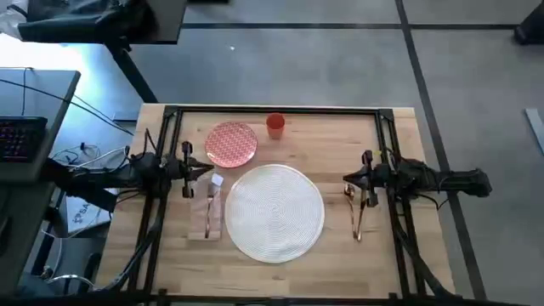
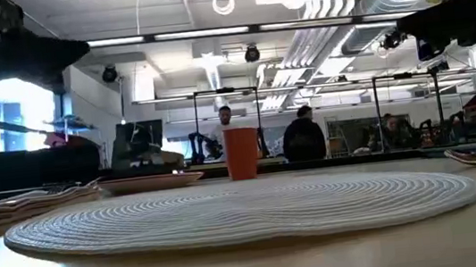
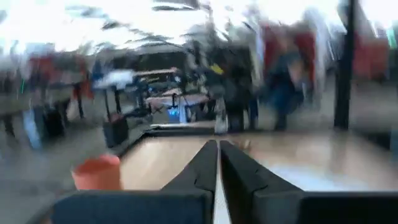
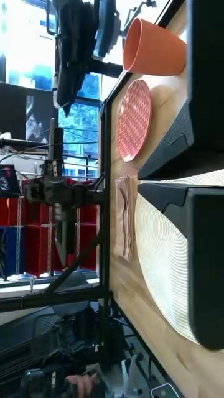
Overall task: Set table place
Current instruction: Put the gold fork to the left of the gold spoon
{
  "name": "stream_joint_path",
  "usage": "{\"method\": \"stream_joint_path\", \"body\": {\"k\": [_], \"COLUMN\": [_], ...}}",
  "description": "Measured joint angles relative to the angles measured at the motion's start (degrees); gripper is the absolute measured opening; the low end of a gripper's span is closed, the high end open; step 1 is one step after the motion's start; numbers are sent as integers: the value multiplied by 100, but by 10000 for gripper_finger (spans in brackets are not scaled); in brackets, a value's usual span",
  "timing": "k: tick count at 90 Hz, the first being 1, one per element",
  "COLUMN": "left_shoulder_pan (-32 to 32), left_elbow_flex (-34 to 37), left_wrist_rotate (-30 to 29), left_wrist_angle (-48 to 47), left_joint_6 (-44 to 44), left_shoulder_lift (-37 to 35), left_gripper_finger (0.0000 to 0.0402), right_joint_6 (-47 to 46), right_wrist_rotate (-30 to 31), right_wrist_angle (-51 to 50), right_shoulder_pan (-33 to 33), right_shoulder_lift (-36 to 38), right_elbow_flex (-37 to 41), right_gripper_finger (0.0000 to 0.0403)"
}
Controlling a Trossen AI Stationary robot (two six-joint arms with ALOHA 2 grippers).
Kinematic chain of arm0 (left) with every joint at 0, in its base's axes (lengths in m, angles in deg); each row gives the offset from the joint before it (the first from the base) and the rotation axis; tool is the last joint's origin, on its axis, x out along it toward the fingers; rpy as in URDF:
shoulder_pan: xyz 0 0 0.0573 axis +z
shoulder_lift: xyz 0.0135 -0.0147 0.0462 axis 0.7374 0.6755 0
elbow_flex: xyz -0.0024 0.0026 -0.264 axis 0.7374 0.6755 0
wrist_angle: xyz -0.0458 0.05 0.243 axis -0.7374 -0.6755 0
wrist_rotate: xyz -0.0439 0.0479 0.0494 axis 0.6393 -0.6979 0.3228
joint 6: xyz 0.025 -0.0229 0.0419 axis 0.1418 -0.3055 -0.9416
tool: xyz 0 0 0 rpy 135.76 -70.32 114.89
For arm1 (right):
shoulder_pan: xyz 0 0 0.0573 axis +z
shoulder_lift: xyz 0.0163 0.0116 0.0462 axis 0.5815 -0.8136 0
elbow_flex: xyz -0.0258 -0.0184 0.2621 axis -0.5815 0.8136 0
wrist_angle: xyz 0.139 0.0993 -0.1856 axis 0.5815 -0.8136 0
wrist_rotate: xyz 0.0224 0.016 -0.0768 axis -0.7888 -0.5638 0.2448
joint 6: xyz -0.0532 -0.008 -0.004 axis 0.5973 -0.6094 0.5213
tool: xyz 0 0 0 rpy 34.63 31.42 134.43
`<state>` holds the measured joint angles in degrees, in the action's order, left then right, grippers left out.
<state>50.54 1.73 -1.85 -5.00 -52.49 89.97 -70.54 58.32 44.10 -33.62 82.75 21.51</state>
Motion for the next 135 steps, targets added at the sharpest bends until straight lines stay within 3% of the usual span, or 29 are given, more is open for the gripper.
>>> {"method": "stream_joint_path", "body": {"k": [7,19,30,40,48,56,69,87,106,119,126,135], "left_shoulder_pan": [-2,-115,-243,-340,-401,-463,-593,-737,-899,-922,-895,-819], "left_elbow_flex": [-296,-1226,-2292,-3224,-3874,-4246,-4354,-4354,-4353,-4331,-4144,-3766], "left_wrist_rotate": [-145,-232,-724,-973,-708,-31,1255,2306,2143,2216,2103,1959], "left_wrist_angle": [-92,-1001,-1821,-2535,-3182,-3407,-2926,-2695,-5100,-6809,-6937,-6425], "left_joint_6": [1079,851,596,1222,1878,2681,4172,5407,7216,7433,7430,7582], "left_shoulder_lift": [26,561,1639,2899,3871,4659,5585,6502,6747,6742,6735,6719], "left_gripper_finger": [0,0,0,0,0,0,0,0,2,30,60,105], "right_joint_6": [0,0,0,-2,0,0,0,0,0,0,0,0], "right_wrist_rotate": [0,0,0,0,0,0,0,0,0,0,0,-1], "right_wrist_angle": [0,1,0,0,1,1,2,0,2,2,2,2], "right_shoulder_pan": [0,-1,0,0,0,0,0,0,0,-1,0,-1], "right_shoulder_lift": [0,-2,-2,-2,-2,-2,-2,-4,-4,-4,-4,-4], "right_elbow_flex": [-1,-2,-1,-2,-1,0,-1,0,0,-1,-2,-2], "right_gripper_finger": [0,0,0,0,0,0,0,0,0,0,0,0]}}
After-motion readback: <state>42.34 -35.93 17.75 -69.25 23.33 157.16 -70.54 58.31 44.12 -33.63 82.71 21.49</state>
